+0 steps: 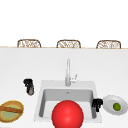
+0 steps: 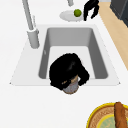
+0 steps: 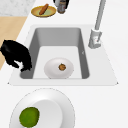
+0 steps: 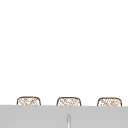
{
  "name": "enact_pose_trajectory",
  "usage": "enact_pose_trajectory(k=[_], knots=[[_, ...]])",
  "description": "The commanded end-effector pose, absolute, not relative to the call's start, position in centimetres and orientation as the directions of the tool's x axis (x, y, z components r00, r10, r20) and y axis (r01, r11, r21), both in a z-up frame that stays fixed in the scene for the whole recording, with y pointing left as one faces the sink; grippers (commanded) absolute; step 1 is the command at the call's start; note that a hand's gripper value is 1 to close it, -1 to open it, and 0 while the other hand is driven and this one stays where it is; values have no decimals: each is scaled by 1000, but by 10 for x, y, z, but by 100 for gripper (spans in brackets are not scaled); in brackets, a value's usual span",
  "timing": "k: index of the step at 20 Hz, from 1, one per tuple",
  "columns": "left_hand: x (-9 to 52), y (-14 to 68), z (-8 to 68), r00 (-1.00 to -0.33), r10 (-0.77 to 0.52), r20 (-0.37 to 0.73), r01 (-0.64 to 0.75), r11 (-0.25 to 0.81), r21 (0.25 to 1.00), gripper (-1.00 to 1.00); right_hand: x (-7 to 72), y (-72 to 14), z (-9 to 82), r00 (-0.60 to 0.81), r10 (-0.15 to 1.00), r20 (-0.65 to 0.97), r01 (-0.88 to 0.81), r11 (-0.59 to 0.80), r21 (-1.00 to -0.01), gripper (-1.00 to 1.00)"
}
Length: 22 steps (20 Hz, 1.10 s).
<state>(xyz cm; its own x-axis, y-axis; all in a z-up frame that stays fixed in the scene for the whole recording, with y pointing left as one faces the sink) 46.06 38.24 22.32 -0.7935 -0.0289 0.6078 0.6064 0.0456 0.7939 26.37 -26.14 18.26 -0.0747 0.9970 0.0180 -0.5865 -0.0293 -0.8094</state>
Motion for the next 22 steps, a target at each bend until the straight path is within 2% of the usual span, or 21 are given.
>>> enact_pose_trajectory(k=[1, 22], knots=[[459, 357, 227, -790, -45, 612, 609, 58, 791, 100, 264, -261, 183, -75, 997, 18, -586, -29, -809, 0], [447, 213, 214, -791, -51, 610, 609, 31, 793, 100, 264, -261, 183, -75, 997, 18, -586, -29, -809, 0]])
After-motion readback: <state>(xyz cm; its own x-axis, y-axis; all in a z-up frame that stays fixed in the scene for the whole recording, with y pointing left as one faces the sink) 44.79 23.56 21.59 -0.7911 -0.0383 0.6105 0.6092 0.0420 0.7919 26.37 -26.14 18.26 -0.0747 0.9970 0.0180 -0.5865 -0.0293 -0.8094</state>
